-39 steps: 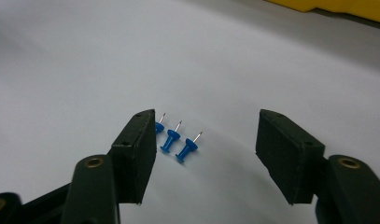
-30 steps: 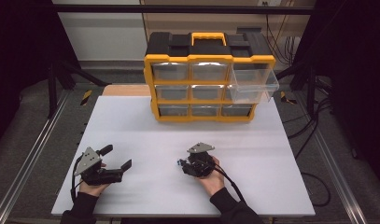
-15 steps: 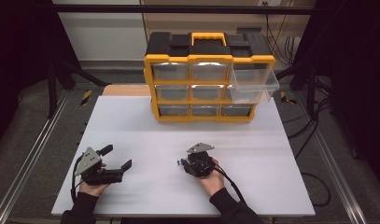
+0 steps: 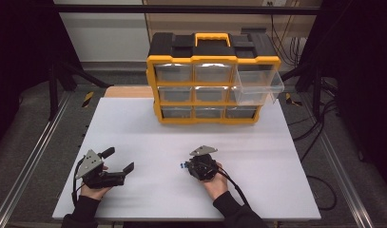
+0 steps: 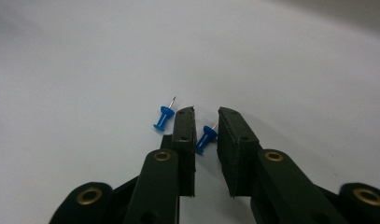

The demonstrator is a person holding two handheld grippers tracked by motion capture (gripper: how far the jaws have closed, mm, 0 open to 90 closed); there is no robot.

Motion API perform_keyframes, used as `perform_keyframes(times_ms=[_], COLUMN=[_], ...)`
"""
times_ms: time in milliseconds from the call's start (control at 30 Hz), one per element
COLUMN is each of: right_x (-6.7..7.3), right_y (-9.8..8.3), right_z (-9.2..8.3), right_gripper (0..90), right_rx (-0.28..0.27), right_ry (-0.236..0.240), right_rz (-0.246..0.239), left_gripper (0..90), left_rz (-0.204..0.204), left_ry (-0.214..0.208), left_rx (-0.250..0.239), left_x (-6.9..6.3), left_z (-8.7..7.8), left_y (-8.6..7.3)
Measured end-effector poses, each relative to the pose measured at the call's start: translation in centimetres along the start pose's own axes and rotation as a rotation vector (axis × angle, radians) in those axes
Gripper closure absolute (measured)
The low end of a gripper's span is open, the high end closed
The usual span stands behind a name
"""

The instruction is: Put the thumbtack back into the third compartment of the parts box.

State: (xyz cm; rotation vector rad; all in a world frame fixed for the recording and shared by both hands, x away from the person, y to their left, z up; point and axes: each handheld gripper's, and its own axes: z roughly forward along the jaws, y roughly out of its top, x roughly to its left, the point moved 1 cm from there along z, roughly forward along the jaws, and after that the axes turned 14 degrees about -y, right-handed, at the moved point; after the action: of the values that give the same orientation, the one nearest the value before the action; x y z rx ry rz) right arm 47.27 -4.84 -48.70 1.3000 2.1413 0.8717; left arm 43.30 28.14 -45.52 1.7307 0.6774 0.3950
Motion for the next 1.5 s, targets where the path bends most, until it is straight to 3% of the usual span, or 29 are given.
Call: perform_keyframes(times_ms=[467,933,1500], right_x=[0.08,0.12,-0.33], right_y=[-0.03,-0.15,0.07], right_z=[0.13,0.18,-0.4], right_gripper=[78.8,85.4,85.8], right_rx=[-0.002,-0.016,-0.021], right_ry=[-0.002,-0.035,0.002], right_rz=[-0.002,-0.047,-0.019], left_gripper=[3.2,3.2,3.2], left_rz=[0.001,0.002,0.003], left_ry=[-0.001,-0.002,-0.003], left_rx=[0.0,0.001,-0.001], left_x=[-0.01,-0.04,0.01], left_z=[0.0,0.04,-0.04], left_y=[0.02,0.02,0.02])
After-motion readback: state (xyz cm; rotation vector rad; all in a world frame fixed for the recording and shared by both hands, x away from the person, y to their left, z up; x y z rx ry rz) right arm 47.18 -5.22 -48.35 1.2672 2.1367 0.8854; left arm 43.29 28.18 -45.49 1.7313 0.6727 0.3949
